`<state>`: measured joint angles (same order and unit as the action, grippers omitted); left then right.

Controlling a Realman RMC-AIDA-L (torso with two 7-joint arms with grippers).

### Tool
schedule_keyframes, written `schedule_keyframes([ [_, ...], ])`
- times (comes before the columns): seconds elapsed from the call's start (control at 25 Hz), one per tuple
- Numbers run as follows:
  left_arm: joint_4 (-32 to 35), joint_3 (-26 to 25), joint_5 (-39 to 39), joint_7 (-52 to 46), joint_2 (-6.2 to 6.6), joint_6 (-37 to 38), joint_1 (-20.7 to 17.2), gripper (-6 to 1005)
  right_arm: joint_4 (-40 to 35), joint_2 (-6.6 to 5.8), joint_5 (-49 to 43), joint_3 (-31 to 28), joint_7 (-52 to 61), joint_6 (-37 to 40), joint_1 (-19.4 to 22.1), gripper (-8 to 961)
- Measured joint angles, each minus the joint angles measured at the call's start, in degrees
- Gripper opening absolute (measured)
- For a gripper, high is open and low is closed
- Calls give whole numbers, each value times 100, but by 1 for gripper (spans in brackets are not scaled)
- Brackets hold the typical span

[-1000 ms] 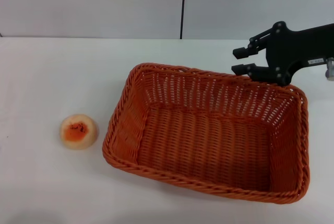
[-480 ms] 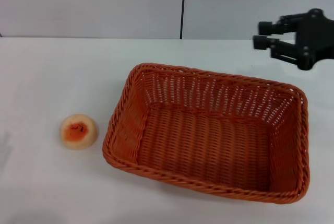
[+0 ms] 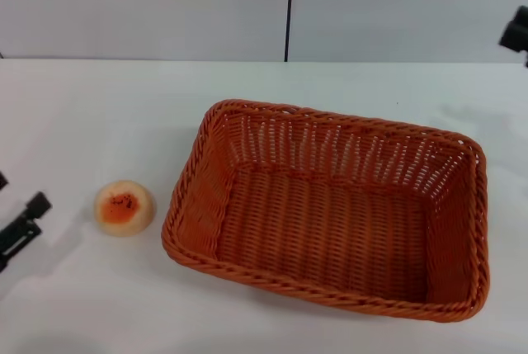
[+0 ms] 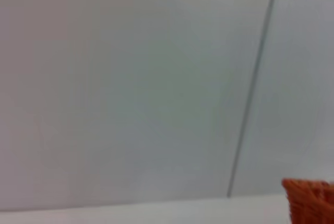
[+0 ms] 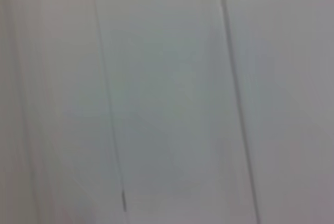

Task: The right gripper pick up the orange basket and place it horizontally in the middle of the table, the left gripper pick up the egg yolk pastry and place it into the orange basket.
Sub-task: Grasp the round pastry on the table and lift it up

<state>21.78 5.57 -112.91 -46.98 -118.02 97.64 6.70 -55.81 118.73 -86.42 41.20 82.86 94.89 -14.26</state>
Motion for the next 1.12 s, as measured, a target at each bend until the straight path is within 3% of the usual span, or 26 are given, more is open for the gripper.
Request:
schedule_keyframes([
  [0.28, 10, 685, -42, -52, -12, -533, 267, 647, 548, -12, 44, -645, -102, 345, -4, 284],
  [0.32, -23, 1219, -42, -153, -22, -853, 422, 646, 592, -13, 44, -671, -102, 345, -9, 284],
  [0.4, -53, 1386, -43, -178, -31, -963, 464, 644, 629, -13, 44, -691, -103, 346, -12, 284],
  [0.72, -319, 1834, -39, -127, -42, -1193, 639, 637, 696, -6, 88, -862, -84, 464, -14, 284],
  [1.12, -799, 1922, -34, 180, -46, -1426, 795, 629, 832, -6, 180, -901, -97, 563, -25, 283],
])
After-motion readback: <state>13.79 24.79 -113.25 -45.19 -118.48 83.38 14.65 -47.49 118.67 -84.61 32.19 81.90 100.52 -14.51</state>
